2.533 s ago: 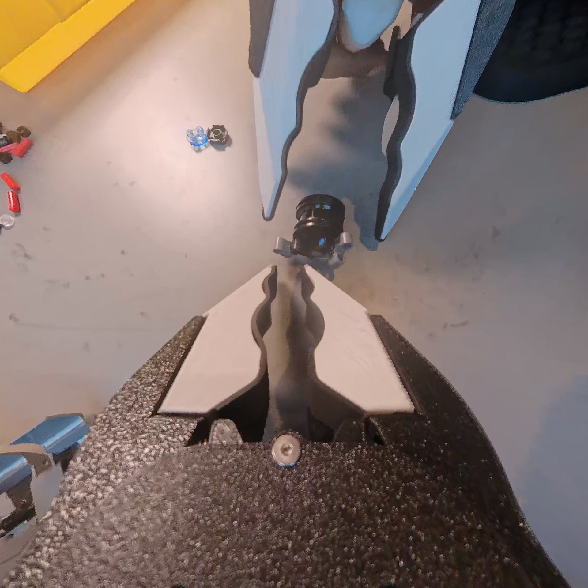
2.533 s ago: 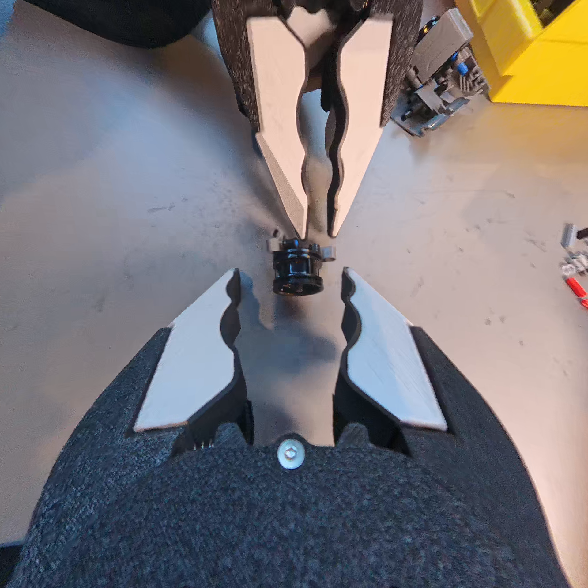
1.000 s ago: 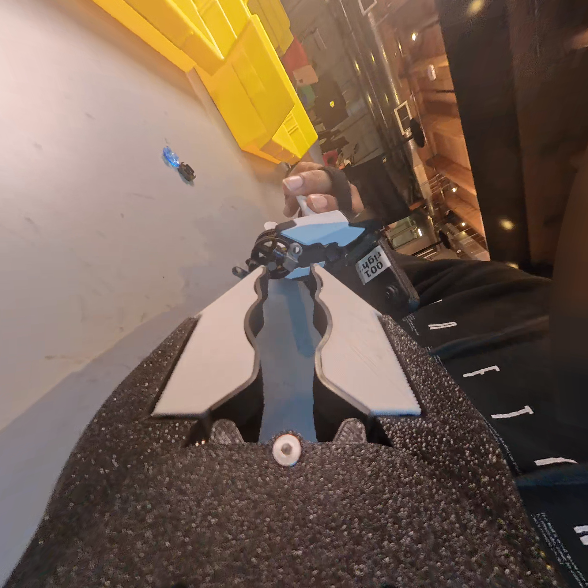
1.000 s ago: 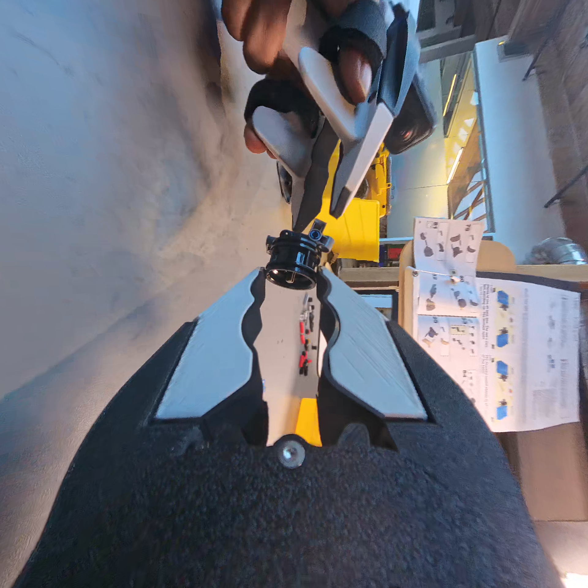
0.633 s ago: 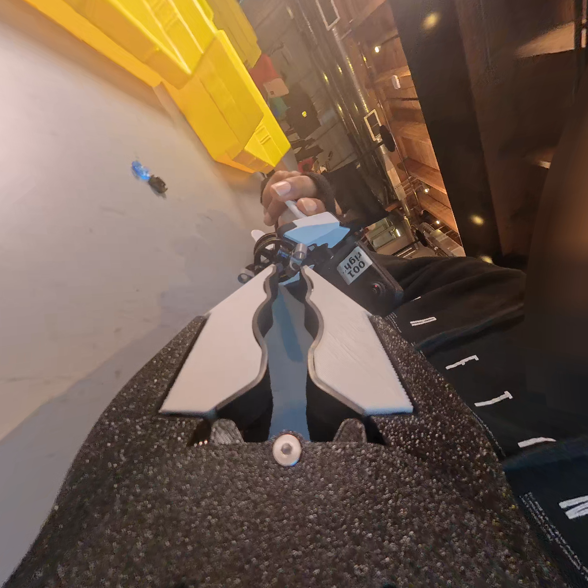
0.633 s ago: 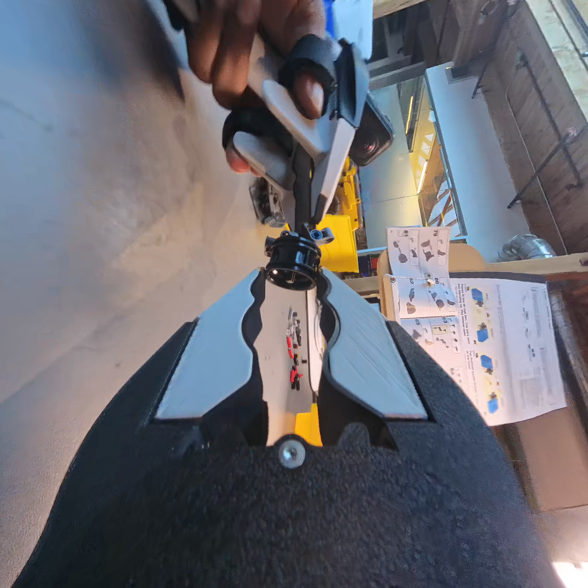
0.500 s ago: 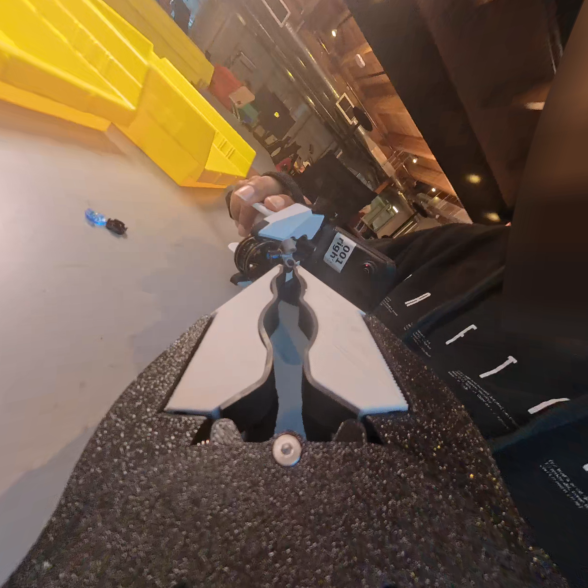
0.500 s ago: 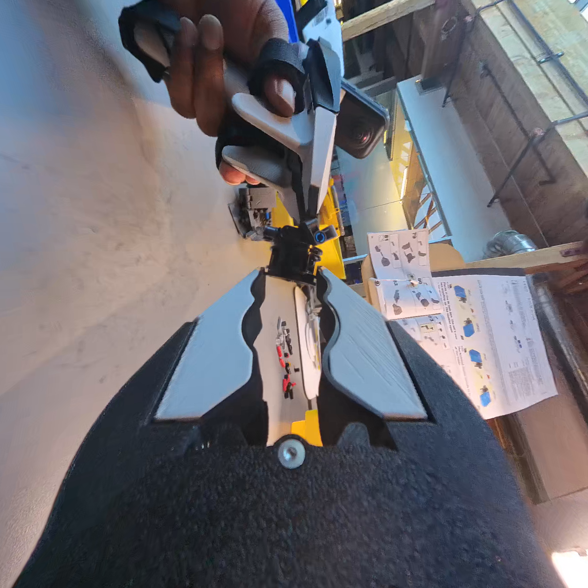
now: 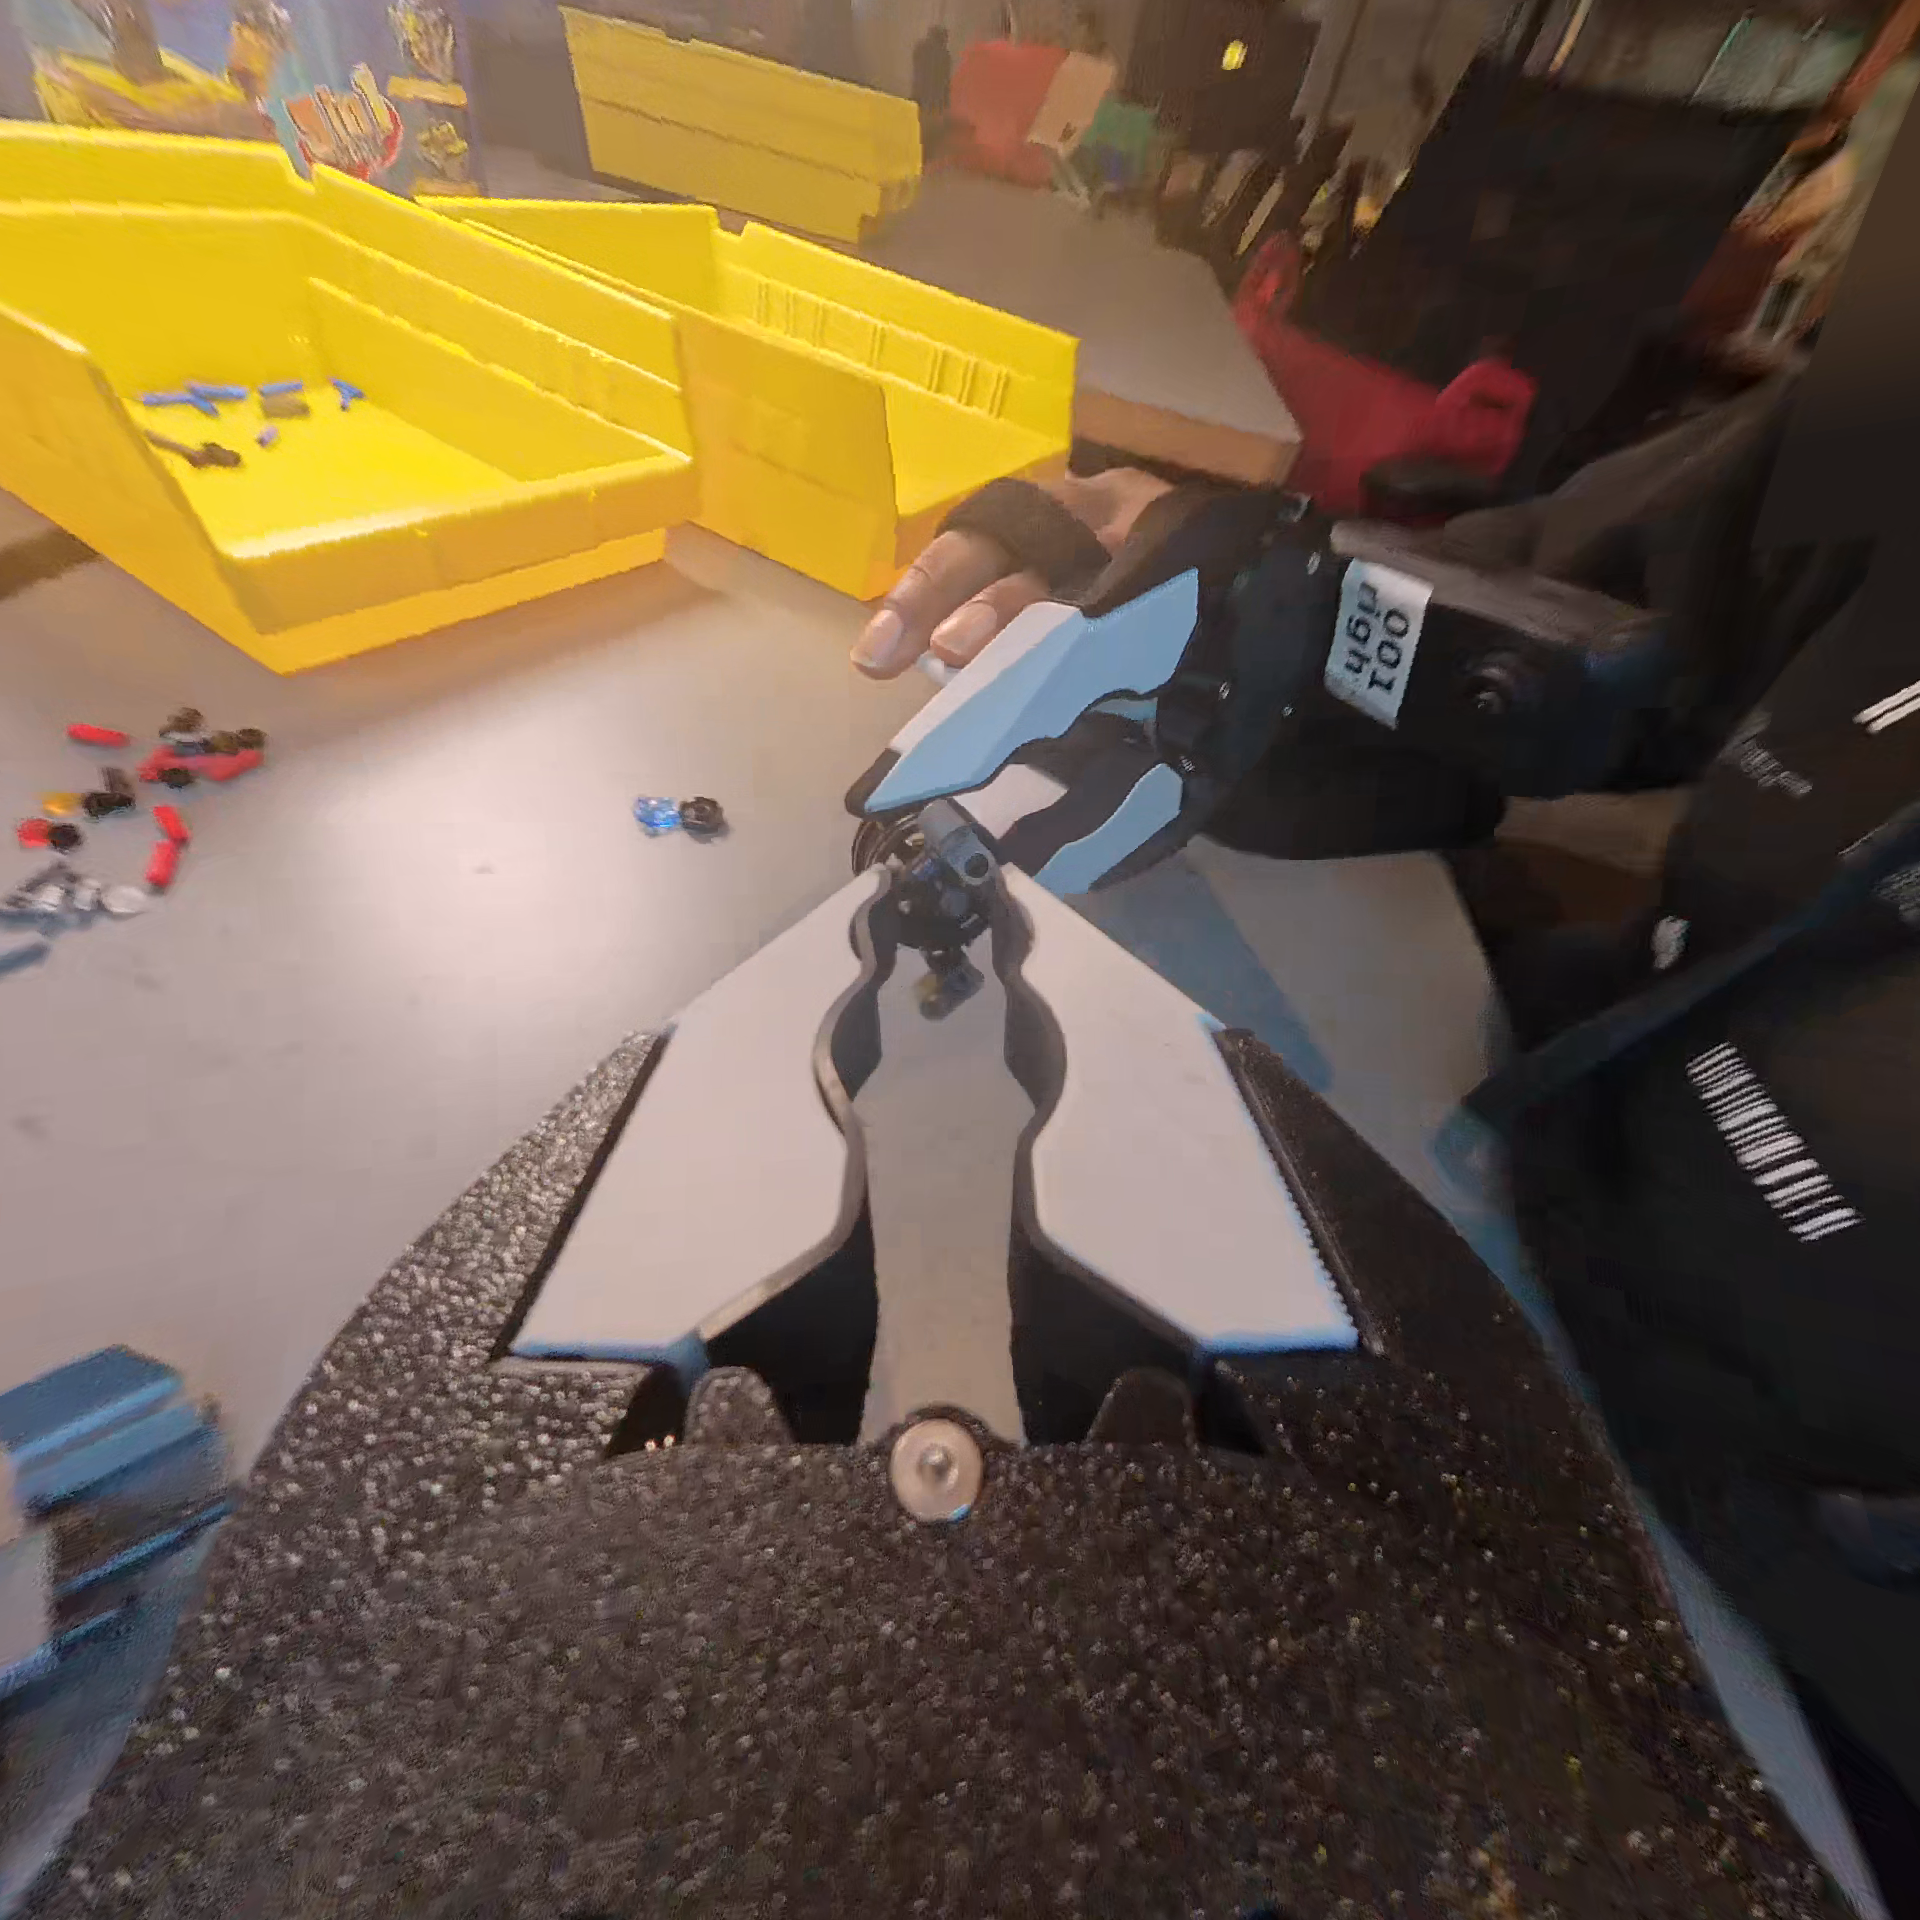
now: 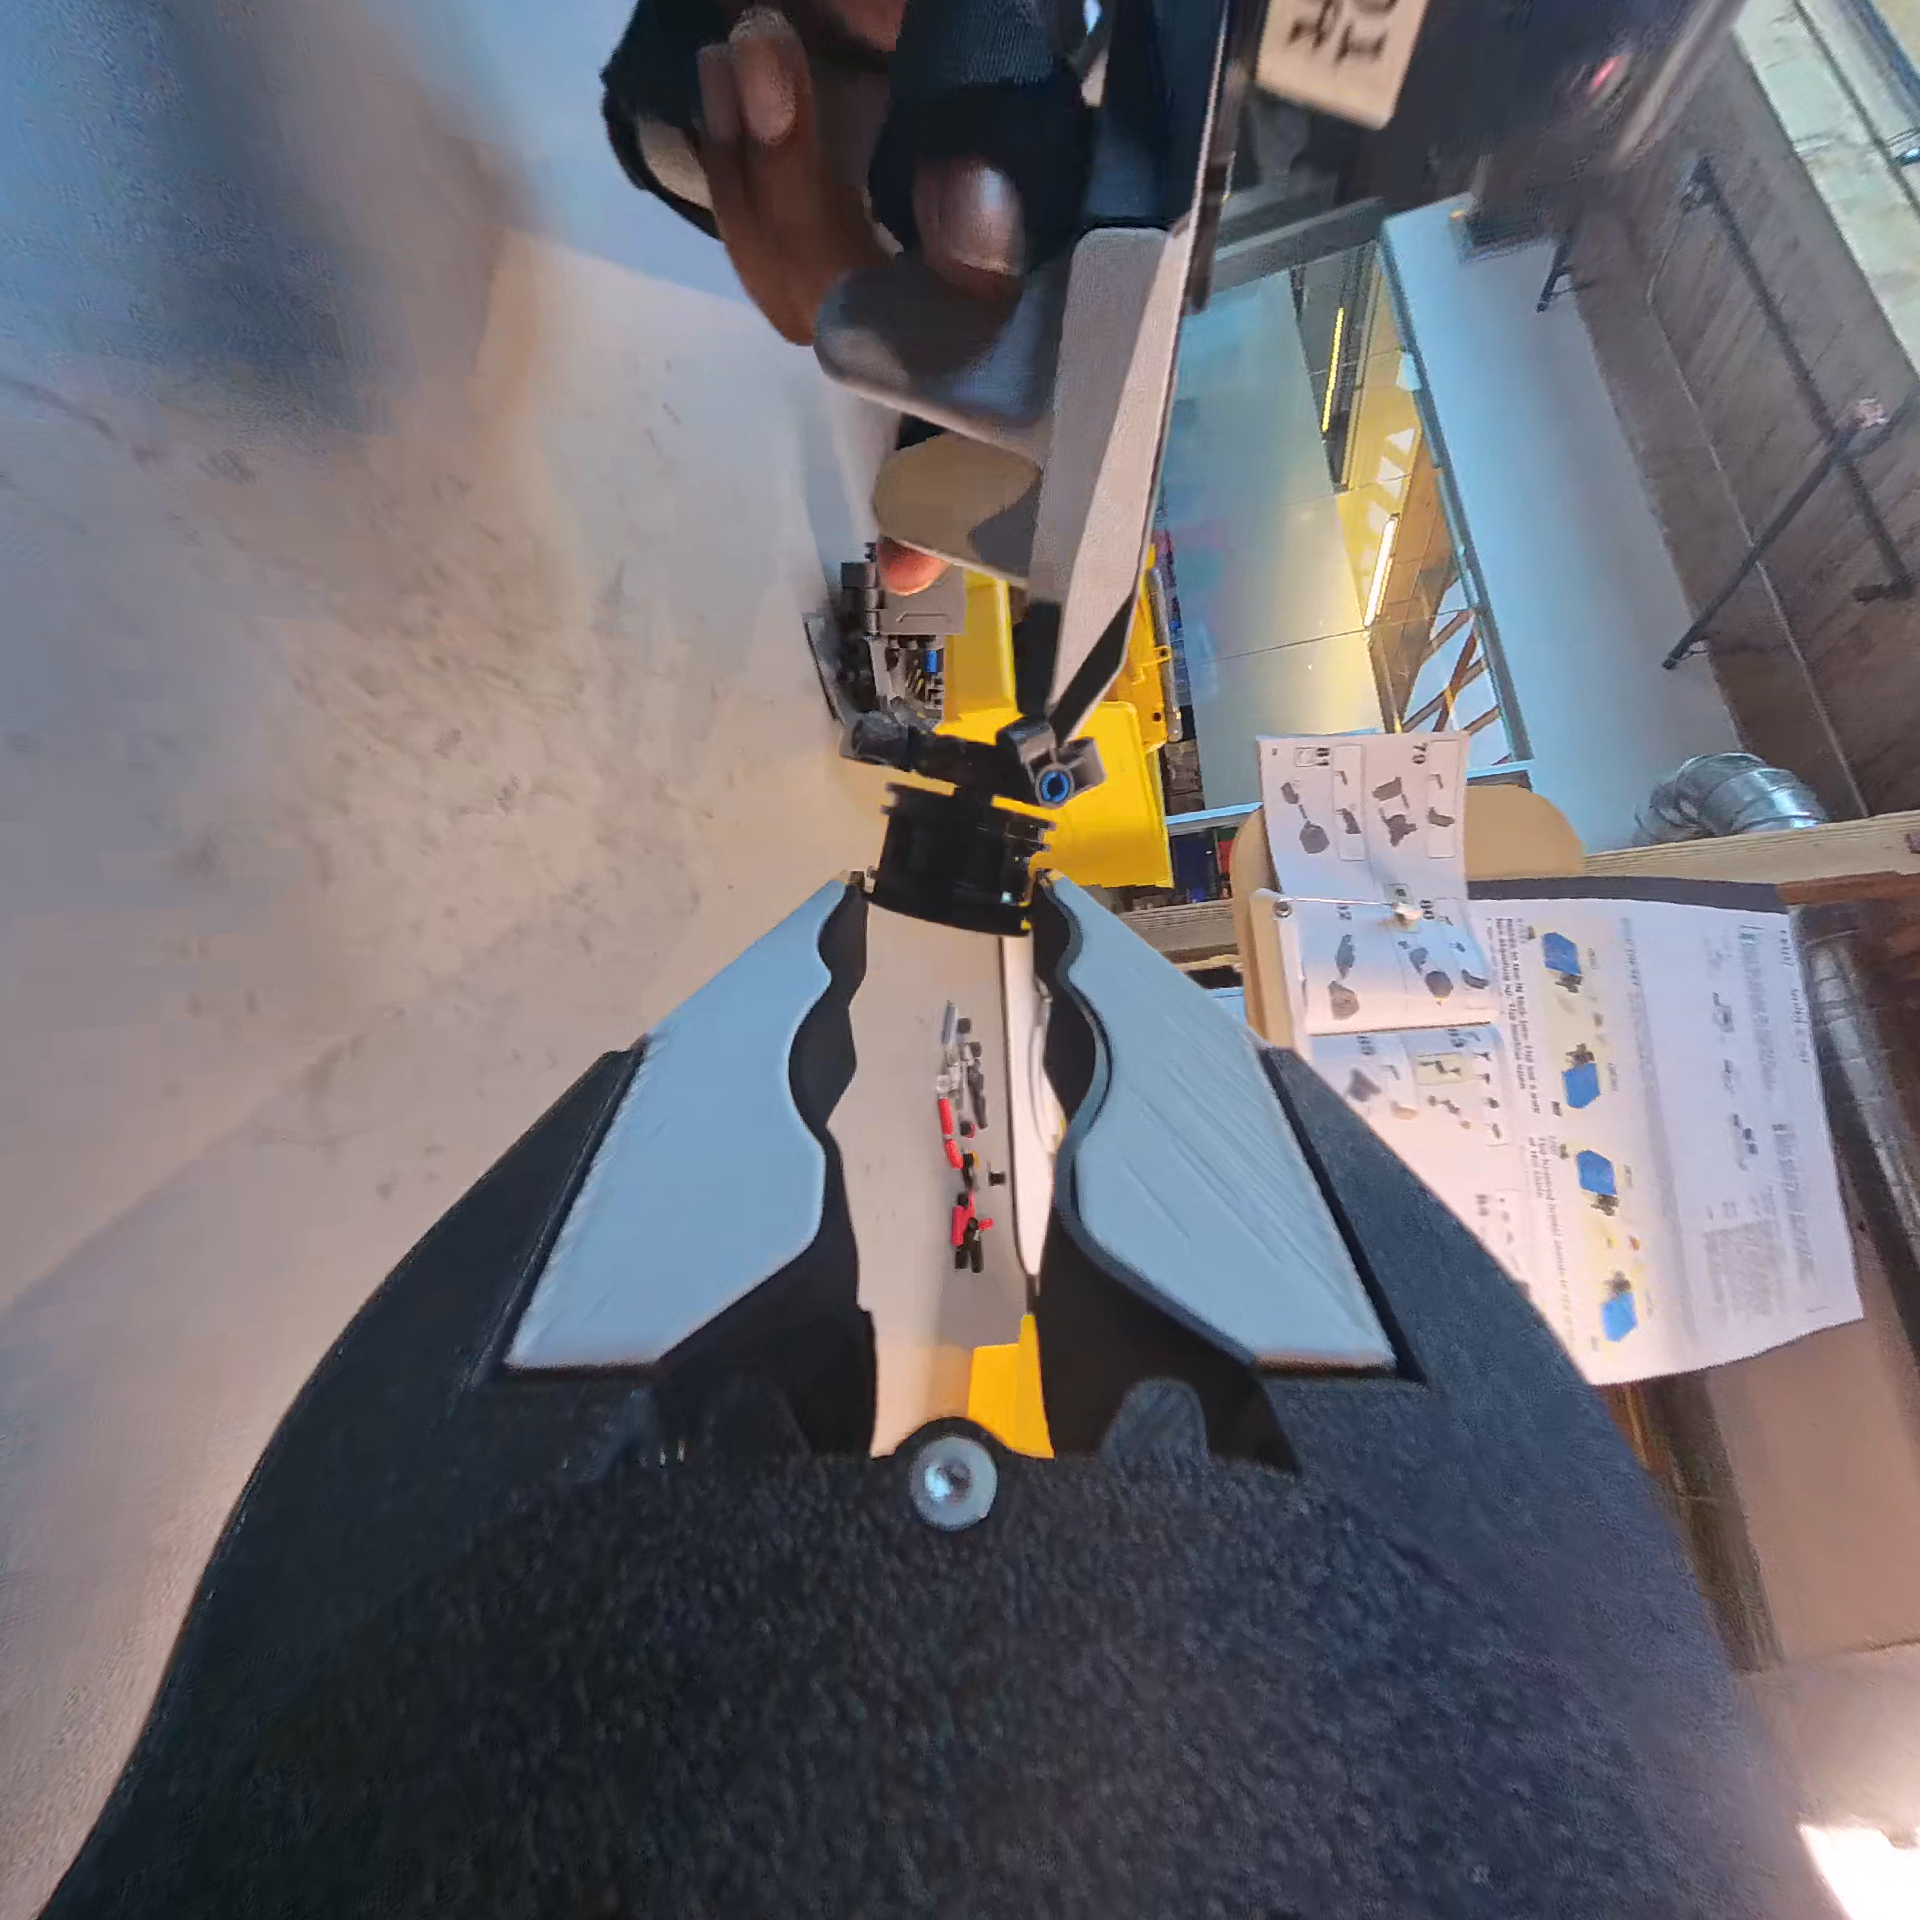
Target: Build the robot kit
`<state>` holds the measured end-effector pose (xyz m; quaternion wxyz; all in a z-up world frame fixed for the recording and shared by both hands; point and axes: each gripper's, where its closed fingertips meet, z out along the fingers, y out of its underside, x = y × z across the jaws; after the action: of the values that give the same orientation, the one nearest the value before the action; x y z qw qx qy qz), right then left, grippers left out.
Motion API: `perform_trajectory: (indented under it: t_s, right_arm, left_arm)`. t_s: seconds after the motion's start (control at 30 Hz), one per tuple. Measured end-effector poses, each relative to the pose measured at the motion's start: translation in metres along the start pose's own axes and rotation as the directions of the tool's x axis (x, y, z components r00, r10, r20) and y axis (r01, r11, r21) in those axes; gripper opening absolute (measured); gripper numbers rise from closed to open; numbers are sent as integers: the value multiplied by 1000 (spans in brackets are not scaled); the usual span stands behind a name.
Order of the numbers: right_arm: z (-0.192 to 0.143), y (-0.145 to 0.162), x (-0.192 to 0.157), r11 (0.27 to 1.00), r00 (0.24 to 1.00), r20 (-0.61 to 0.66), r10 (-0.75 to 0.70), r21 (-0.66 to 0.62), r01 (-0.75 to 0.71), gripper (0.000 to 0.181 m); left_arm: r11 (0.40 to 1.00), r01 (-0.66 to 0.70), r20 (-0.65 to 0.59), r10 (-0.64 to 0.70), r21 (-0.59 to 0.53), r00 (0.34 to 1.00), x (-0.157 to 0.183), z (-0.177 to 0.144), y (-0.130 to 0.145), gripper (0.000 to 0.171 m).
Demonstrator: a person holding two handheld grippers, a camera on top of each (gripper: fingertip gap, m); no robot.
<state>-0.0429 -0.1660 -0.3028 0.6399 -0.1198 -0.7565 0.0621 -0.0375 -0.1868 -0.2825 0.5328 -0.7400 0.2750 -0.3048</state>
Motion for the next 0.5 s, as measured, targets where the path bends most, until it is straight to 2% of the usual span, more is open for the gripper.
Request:
perform_trajectory:
  t_s: [0.07, 0.1, 0.2, 0.23, 0.5]
  right_arm:
    - [1, 1, -3, 1000, 1000, 17, 9, 0, -9, 31]
    - [1, 2, -5, 1000, 1000, 26, -1, -9, 2, 32]
    - [2, 2, -10, 1000, 999, 44, -27, -8, 28, 32]
    - [1, -1, -11, 999, 998, 50, -35, 4, 35, 31]
    - [0, -9, -22, 994, 991, 80, -106, 25, 104, 31]
  left_arm:
    - [993, -112, 65, 114, -30, 991, -1, 1, 1, 11]
    - [991, -123, 74, 127, -47, 989, -1, 2, 3, 11]
    - [998, -47, 18, 48, -53, 999, 4, 3, 7, 9]
    - [999, -5, -12, 5, -51, 1000, 6, 3, 7, 1]
    - [988, 125, -122, -135, -92, 983, 15, 4, 16, 0]
